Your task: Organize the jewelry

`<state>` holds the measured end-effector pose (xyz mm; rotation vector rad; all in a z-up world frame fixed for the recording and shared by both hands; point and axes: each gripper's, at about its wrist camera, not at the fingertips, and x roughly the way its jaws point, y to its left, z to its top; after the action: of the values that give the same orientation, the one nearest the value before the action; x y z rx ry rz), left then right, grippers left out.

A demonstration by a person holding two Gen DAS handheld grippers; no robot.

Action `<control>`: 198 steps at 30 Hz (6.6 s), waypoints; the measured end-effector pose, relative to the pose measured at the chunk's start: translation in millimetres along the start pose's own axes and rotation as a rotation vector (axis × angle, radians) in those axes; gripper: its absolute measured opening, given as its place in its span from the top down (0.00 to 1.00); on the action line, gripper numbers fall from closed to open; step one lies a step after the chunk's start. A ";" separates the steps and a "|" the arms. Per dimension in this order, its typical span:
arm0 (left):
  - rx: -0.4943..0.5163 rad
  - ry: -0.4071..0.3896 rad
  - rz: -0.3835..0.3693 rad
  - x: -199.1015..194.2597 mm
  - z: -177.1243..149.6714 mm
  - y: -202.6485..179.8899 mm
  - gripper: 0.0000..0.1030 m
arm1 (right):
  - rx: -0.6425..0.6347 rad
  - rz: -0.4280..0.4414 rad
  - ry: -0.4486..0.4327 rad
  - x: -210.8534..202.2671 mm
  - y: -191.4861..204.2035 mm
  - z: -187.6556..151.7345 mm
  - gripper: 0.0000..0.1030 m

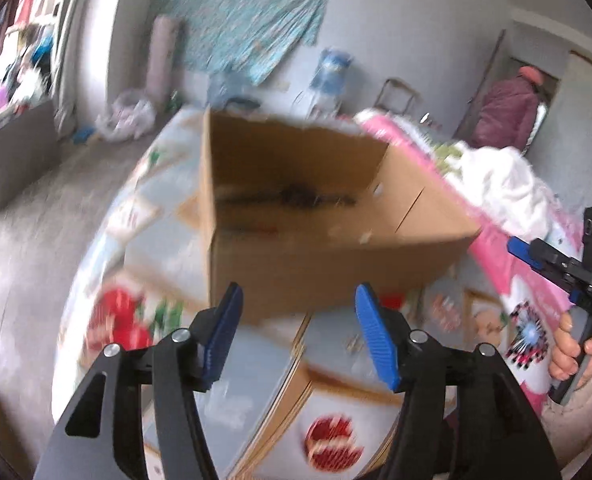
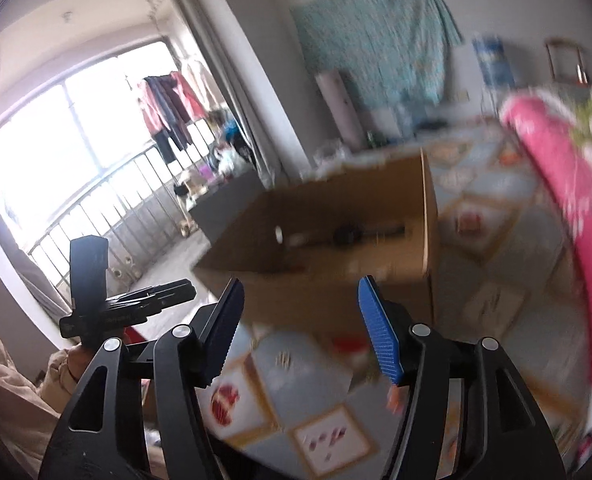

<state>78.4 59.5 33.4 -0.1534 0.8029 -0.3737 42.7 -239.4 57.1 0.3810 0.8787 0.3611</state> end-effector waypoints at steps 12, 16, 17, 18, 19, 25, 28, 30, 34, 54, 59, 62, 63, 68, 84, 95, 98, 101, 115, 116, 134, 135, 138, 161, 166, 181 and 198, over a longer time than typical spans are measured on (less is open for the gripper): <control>0.105 0.113 0.059 52.4 -58.0 -24.1 0.44 | 0.062 -0.147 0.208 57.9 -3.2 -45.8 0.51; 0.167 0.106 0.072 55.7 -64.1 -33.9 0.44 | 0.005 -0.191 0.233 67.3 8.0 -50.6 0.56; 0.173 0.105 0.072 56.5 -64.4 -35.1 0.44 | -0.013 -0.209 0.237 70.0 9.7 -51.0 0.56; 0.175 0.104 0.071 57.4 -65.2 -34.9 0.44 | -0.023 -0.222 0.239 71.8 9.1 -51.7 0.58; 0.178 0.099 0.071 57.4 -65.4 -35.4 0.44 | -0.035 -0.242 0.242 74.9 9.3 -51.6 0.60; 0.211 0.082 0.079 59.9 -66.4 -39.5 0.44 | -0.058 -0.327 0.251 86.5 4.9 -52.2 0.66; 0.226 0.077 0.081 60.9 -67.5 -41.4 0.43 | -0.101 -0.374 0.248 92.4 5.1 -52.9 0.67; 0.234 0.075 0.082 62.3 -68.0 -42.9 0.43 | -0.131 -0.389 0.245 95.0 5.3 -53.4 0.67; 0.242 0.072 0.082 63.4 -68.6 -43.4 0.43 | -0.176 -0.397 0.249 102.2 2.0 -53.0 0.70; 0.272 0.067 0.104 68.8 -69.5 -48.3 0.40 | -0.230 -0.384 0.246 116.4 -1.7 -58.4 0.87; 0.273 0.067 0.104 68.5 -69.7 -48.2 0.40 | -0.213 -0.378 0.240 117.5 -2.1 -59.4 0.91; 0.273 0.067 0.103 68.6 -69.6 -48.3 0.40 | -0.204 -0.378 0.237 116.5 -1.7 -60.0 0.92; 0.273 0.067 0.103 68.6 -69.7 -48.2 0.40 | -0.202 -0.378 0.237 115.6 -0.5 -60.1 0.92; 0.273 0.067 0.103 68.6 -69.7 -48.3 0.40 | -0.182 -0.376 0.232 113.5 -0.3 -59.9 0.94; 0.274 0.068 0.104 68.5 -69.9 -48.6 0.40 | -0.162 -0.359 0.234 114.2 6.4 -57.3 0.94; 0.274 0.068 0.104 68.4 -69.9 -48.6 0.39 | -0.146 -0.332 0.234 110.5 8.3 -55.7 0.94; 0.274 0.068 0.104 68.4 -70.1 -48.6 0.39 | -0.146 -0.328 0.233 108.9 7.3 -54.9 0.94; 0.274 0.068 0.104 68.5 -70.1 -48.7 0.39 | -0.143 -0.324 0.231 108.4 4.9 -53.4 0.94; 0.275 0.068 0.105 69.3 -70.3 -49.4 0.36 | -0.141 -0.320 0.228 111.4 8.1 -55.7 0.94; 0.275 0.068 0.105 69.3 -70.3 -49.4 0.36 | -0.141 -0.320 0.228 111.5 8.3 -55.9 0.94; 0.275 0.069 0.106 69.7 -70.2 -49.6 0.35 | -0.153 -0.300 0.233 120.8 25.6 -56.8 0.94; 0.275 0.068 0.106 69.4 -70.4 -49.8 0.35 | -0.153 -0.299 0.232 120.5 26.3 -57.1 0.94; 0.275 0.068 0.106 69.5 -70.4 -49.8 0.35 | -0.152 -0.299 0.232 121.7 28.0 -57.2 0.94; 0.277 0.069 0.106 70.1 -70.2 -49.9 0.34 | -0.148 -0.295 0.228 125.6 25.0 -60.8 0.94; 0.276 0.070 0.107 70.2 -70.0 -49.6 0.32 | -0.148 -0.295 0.228 126.8 26.1 -61.0 0.94; 0.230 0.012 0.067 52.8 -61.3 -39.3 0.32 | -0.138 -0.289 0.221 129.2 19.3 -63.0 0.94; 0.332 0.074 0.010 84.3 -51.4 -76.0 0.52 | -0.093 -0.205 0.192 125.5 -7.9 -66.8 0.94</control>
<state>74.2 -42.6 -37.9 0.1751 0.8030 -0.4999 64.3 -177.8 -69.4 0.1701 1.0743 0.2506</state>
